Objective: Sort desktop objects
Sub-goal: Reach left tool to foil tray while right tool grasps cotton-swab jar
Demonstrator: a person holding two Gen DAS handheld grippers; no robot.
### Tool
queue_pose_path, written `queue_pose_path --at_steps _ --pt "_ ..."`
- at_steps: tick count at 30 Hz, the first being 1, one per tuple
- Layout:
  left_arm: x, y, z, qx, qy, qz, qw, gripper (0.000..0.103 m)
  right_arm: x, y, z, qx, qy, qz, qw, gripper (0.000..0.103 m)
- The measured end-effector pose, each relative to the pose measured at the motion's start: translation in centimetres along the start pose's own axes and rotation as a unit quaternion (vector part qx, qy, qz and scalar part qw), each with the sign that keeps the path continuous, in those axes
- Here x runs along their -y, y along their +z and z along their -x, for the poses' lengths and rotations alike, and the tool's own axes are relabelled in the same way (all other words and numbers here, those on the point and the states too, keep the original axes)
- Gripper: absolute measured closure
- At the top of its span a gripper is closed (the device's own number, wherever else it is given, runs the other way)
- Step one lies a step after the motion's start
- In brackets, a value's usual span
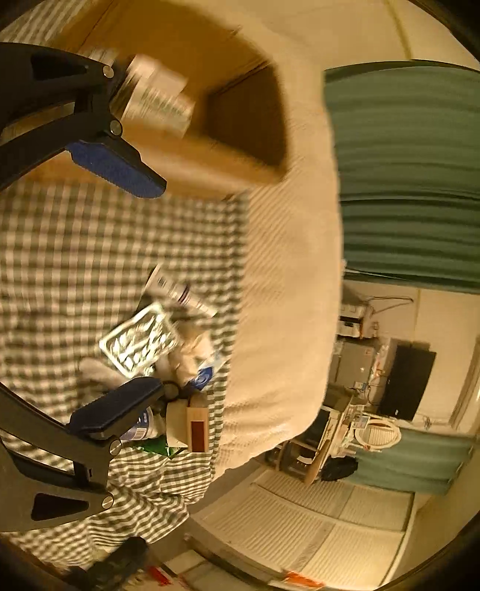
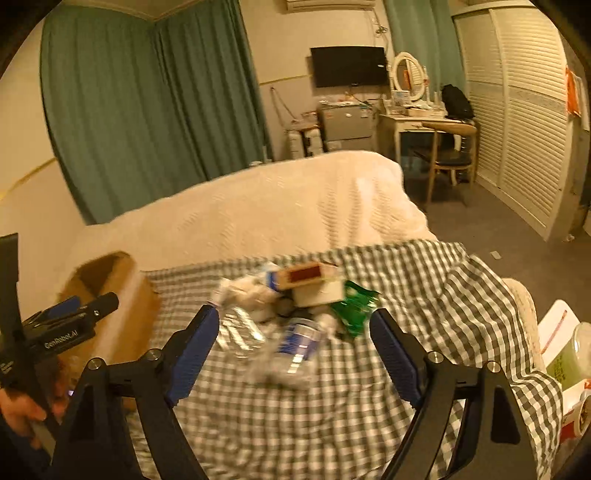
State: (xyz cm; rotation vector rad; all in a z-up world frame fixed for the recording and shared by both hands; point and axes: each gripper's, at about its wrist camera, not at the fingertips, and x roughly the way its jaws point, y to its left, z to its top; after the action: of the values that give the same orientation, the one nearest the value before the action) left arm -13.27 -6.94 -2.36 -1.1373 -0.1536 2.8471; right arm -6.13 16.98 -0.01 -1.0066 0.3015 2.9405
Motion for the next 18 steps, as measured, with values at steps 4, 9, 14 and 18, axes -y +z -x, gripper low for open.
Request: queue_pose_path --at_steps 4,9,14,18 --pt "1.8 -2.9 -5.7 -0.024 -0.004 0.016 0.9996 0.002 2.4 -2.7 -3.7 -0.004 0.005 -0.016 1.000 0.019" --pt "2.3 -6.7 -11.3 -0.067 -0.005 0.016 0.9976 0.002 4.6 -6.2 -8.0 -0.041 0.021 -0.064 0.997 0.019" --pt "2.9 -6.0 -12.1 -0.072 0.007 -0.012 0.9973 0.002 3.1 -4.6 -9.9 -0.045 0.025 -0.031 0.998 0.019" --pt "2.8 -6.5 -12.0 -0.077 0.001 -0.015 0.9969 0.002 2.8 -5.9 -12.1 -0.072 0.033 -0.042 0.996 0.019"
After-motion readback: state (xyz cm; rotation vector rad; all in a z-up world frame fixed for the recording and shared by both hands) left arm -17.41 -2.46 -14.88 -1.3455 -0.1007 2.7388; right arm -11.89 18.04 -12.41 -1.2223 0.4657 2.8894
